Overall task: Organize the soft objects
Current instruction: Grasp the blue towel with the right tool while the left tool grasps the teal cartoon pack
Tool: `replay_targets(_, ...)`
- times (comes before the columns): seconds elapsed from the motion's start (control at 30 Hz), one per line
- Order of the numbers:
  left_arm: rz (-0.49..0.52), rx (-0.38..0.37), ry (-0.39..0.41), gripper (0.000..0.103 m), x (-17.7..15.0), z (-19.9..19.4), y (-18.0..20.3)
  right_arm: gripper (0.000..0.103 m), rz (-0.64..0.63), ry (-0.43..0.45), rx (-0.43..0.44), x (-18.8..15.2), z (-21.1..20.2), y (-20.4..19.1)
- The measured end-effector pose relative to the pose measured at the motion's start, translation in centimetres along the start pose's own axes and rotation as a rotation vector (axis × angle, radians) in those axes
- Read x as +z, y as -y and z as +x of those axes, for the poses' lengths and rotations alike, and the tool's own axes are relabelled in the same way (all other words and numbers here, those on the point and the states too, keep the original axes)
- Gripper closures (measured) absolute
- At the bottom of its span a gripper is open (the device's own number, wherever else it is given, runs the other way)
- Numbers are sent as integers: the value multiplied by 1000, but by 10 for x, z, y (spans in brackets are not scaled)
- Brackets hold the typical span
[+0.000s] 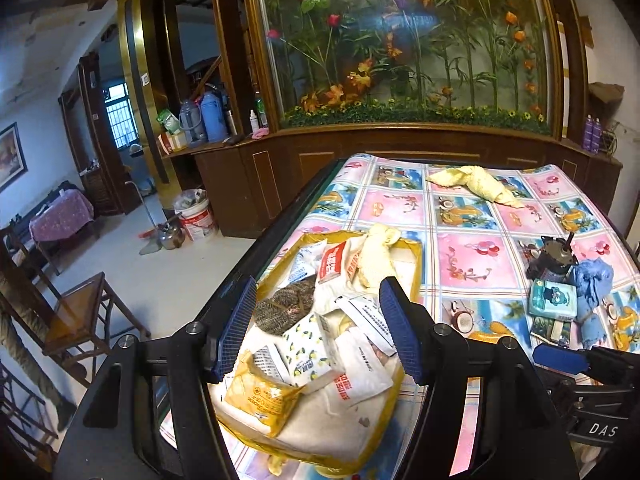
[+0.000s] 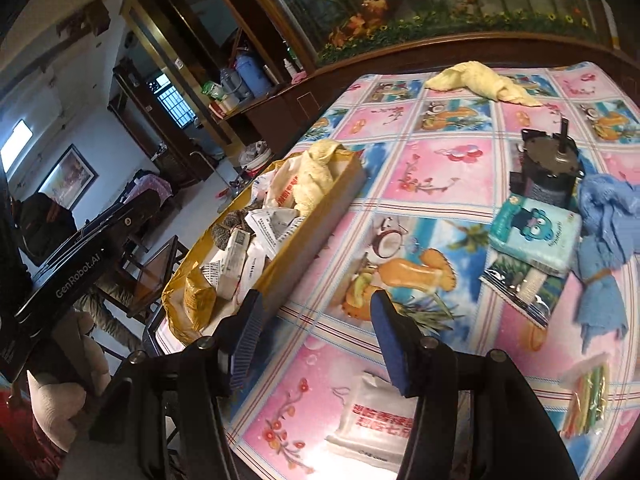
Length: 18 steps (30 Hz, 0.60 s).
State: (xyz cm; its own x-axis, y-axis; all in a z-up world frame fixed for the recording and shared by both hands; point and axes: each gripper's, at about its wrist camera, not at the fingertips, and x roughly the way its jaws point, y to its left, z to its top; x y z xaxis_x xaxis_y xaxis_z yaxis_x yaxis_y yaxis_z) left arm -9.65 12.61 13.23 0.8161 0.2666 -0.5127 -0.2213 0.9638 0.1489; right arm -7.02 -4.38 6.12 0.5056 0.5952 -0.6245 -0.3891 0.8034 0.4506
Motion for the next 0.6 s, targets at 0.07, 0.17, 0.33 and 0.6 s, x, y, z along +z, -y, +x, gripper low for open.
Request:
replay_targets(0.07,10,-3,-3,38,-1,0,5,48,13,9,-3,-2,-6,7)
replay_targets(0.17,29,-3,-9,38,-3,1,11,48,42,29,-18,-4,-17,22)
replay_targets(0.33,52,-18,-27,38,-6,6,22,48,107,67,-80,-6,-41,61)
replay_targets(0.6,18,-220,-84,38,-16,9,38,48,275,190,-285,4,-110,149)
